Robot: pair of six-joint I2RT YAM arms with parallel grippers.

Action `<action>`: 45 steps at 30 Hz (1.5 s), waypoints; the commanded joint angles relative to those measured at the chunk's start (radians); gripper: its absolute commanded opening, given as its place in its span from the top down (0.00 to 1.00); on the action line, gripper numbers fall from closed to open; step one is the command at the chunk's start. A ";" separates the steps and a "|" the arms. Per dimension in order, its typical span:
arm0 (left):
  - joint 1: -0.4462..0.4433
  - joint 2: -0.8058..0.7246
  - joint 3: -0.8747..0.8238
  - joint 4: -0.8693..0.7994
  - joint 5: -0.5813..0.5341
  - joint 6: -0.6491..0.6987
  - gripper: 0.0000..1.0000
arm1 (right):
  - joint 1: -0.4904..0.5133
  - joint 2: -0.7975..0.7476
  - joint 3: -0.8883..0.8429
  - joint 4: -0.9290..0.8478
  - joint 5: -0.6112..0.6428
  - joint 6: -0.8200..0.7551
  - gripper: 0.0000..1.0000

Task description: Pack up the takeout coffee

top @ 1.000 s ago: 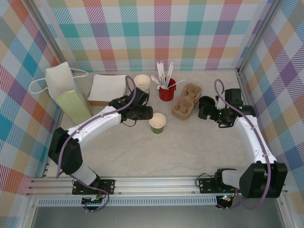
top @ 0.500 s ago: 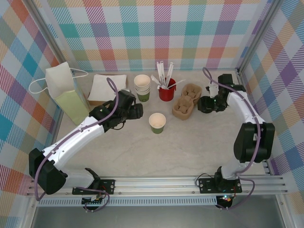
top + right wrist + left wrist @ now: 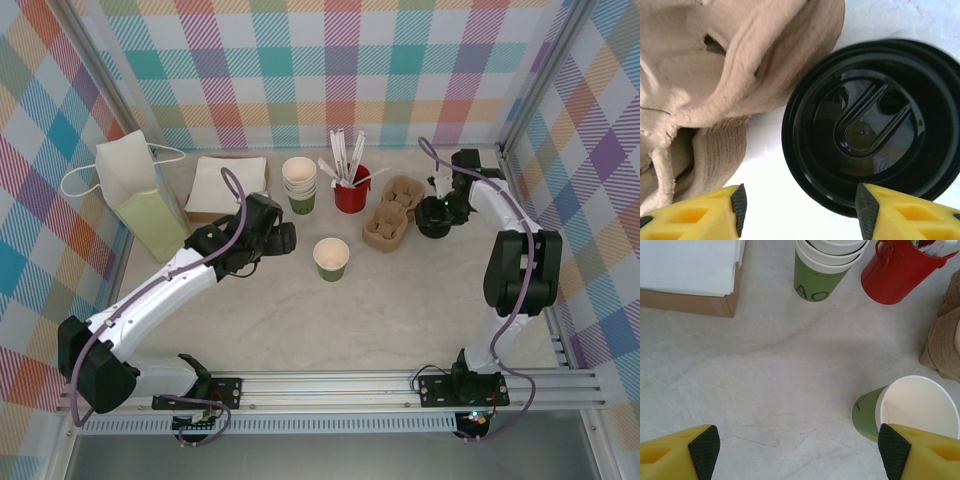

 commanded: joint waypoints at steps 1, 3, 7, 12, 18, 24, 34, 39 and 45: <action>0.011 -0.003 -0.011 -0.002 0.001 -0.012 0.15 | -0.003 0.044 0.045 -0.004 -0.005 -0.032 0.41; 0.011 -0.003 -0.010 -0.002 0.002 -0.012 0.15 | -0.003 0.062 0.055 -0.007 -0.012 -0.032 0.42; 0.012 -0.001 -0.010 0.000 0.008 -0.014 0.15 | -0.003 0.085 0.069 -0.013 -0.047 -0.036 0.43; 0.012 0.004 -0.010 0.003 0.016 -0.018 0.15 | -0.003 0.103 0.076 -0.017 -0.053 -0.037 0.47; 0.014 0.020 0.001 0.001 0.026 -0.016 0.15 | -0.003 0.123 0.085 -0.015 -0.063 -0.037 0.55; 0.015 0.027 0.007 0.000 0.035 -0.013 0.14 | -0.003 0.139 0.097 -0.023 -0.065 -0.037 0.61; 0.016 0.029 0.009 -0.006 0.035 -0.010 0.14 | -0.003 0.127 0.092 -0.025 -0.068 -0.034 0.79; 0.017 0.028 0.011 -0.007 0.035 -0.009 0.14 | -0.003 0.112 0.090 -0.029 -0.060 -0.034 0.85; 0.017 0.021 0.012 -0.007 0.032 -0.004 0.14 | -0.003 0.070 0.075 -0.033 -0.053 -0.028 0.91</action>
